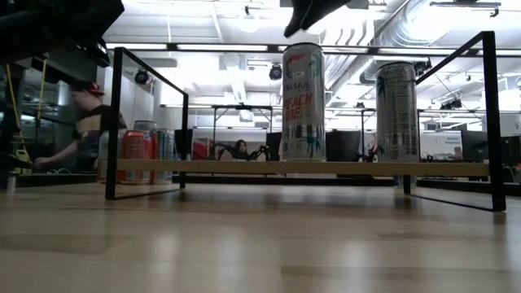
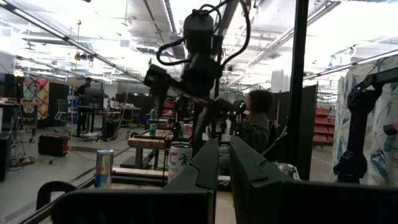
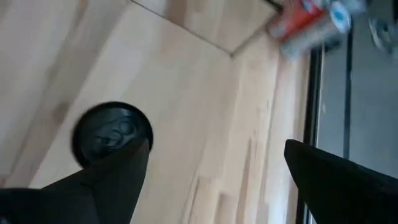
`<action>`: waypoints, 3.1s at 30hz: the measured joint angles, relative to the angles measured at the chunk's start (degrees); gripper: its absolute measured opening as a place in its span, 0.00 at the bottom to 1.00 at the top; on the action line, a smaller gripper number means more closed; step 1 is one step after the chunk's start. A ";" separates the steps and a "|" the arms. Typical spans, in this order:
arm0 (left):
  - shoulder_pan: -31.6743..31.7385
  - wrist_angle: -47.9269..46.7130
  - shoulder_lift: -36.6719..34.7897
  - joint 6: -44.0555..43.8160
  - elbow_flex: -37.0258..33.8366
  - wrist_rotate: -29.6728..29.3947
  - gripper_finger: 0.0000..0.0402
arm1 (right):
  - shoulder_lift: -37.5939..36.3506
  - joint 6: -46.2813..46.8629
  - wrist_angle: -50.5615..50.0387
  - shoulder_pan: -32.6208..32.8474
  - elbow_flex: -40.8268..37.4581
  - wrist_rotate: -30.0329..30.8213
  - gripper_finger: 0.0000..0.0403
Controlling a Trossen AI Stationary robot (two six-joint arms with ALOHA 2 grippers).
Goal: Place canned beverage on shelf
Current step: Put the white soda can on the shelf aligned with the other white soda can
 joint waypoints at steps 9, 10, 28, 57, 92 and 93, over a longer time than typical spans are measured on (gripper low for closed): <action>-0.01 0.02 0.01 0.00 -0.01 0.00 0.01 | -0.57 -26.63 -5.79 -2.43 0.02 -30.89 0.90; 0.00 0.00 0.00 0.00 0.00 0.00 0.01 | -0.57 -27.49 -5.52 -2.32 0.02 -30.51 0.90; -0.01 -0.06 0.01 0.02 -0.01 0.00 0.01 | 6.69 -39.53 -4.78 -4.53 0.04 -31.57 0.90; -0.01 -0.09 0.01 0.00 -0.01 0.00 0.01 | 11.52 -35.52 -5.23 -6.16 0.00 -31.64 0.90; 0.00 -0.09 0.01 0.00 -0.01 0.00 0.01 | 11.50 -20.50 -1.58 -6.12 0.00 -31.00 0.90; -0.01 -0.09 0.01 0.00 0.00 0.00 0.01 | 11.50 -22.01 -2.08 -6.12 0.00 -30.91 0.90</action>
